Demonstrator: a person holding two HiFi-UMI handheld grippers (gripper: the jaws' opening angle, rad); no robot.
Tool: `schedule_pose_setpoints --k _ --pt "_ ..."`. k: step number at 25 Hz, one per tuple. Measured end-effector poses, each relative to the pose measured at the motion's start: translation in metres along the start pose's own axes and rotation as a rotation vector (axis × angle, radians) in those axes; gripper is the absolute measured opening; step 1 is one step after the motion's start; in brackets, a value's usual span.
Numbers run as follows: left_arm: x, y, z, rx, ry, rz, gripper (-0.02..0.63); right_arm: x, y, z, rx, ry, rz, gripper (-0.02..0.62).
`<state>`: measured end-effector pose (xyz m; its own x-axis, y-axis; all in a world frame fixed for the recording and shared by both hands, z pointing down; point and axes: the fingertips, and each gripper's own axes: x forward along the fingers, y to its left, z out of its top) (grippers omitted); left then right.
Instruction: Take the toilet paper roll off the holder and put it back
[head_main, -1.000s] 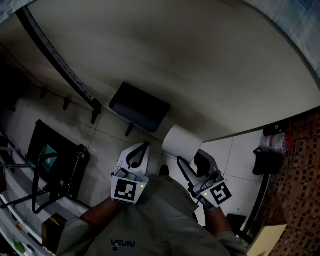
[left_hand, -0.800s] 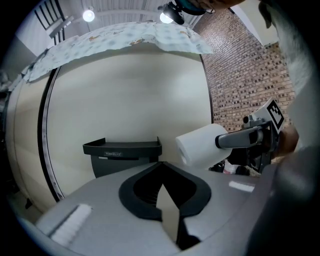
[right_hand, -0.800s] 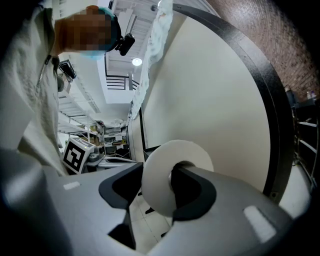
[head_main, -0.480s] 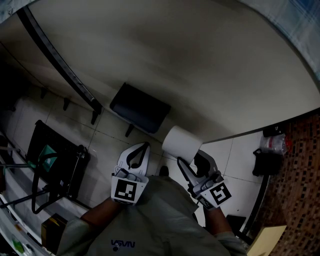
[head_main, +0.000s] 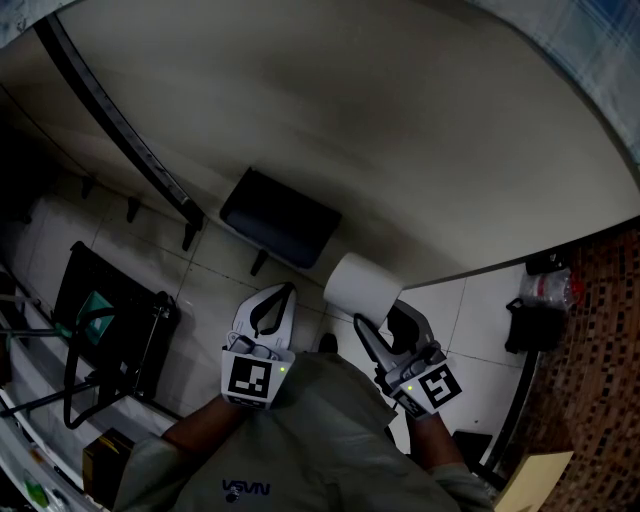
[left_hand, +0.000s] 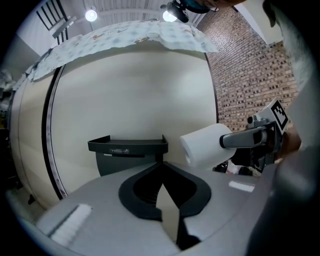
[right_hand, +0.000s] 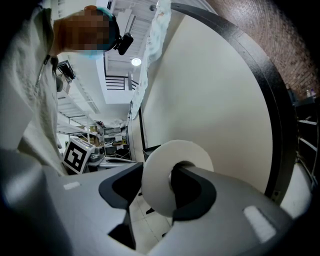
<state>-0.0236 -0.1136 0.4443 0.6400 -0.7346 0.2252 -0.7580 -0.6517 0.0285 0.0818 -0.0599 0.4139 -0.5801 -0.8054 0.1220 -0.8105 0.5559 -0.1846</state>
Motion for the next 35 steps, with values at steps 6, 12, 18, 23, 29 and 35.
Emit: schedule_pose_setpoints --k 6,12,18,23,29,35 --pt "0.005 0.005 -0.012 0.012 0.029 0.043 0.006 0.002 -0.002 -0.004 0.013 0.002 -0.001 0.172" --pt "0.014 0.011 -0.021 0.021 0.064 0.069 0.080 0.007 -0.009 -0.011 0.046 -0.008 -0.006 0.172" --pt "0.030 0.021 -0.037 0.018 0.134 0.103 0.183 0.013 -0.016 -0.021 0.084 0.014 -0.012 0.172" --pt "0.039 0.027 -0.046 0.017 0.163 0.125 0.204 0.020 -0.016 -0.026 0.105 0.020 -0.002 0.172" --pt "0.048 0.025 -0.052 0.007 0.187 0.129 0.239 0.025 -0.019 -0.031 0.135 0.030 -0.007 0.172" --pt "0.051 0.031 -0.052 0.003 0.194 0.173 0.242 0.030 -0.022 -0.030 0.141 0.028 0.002 0.172"
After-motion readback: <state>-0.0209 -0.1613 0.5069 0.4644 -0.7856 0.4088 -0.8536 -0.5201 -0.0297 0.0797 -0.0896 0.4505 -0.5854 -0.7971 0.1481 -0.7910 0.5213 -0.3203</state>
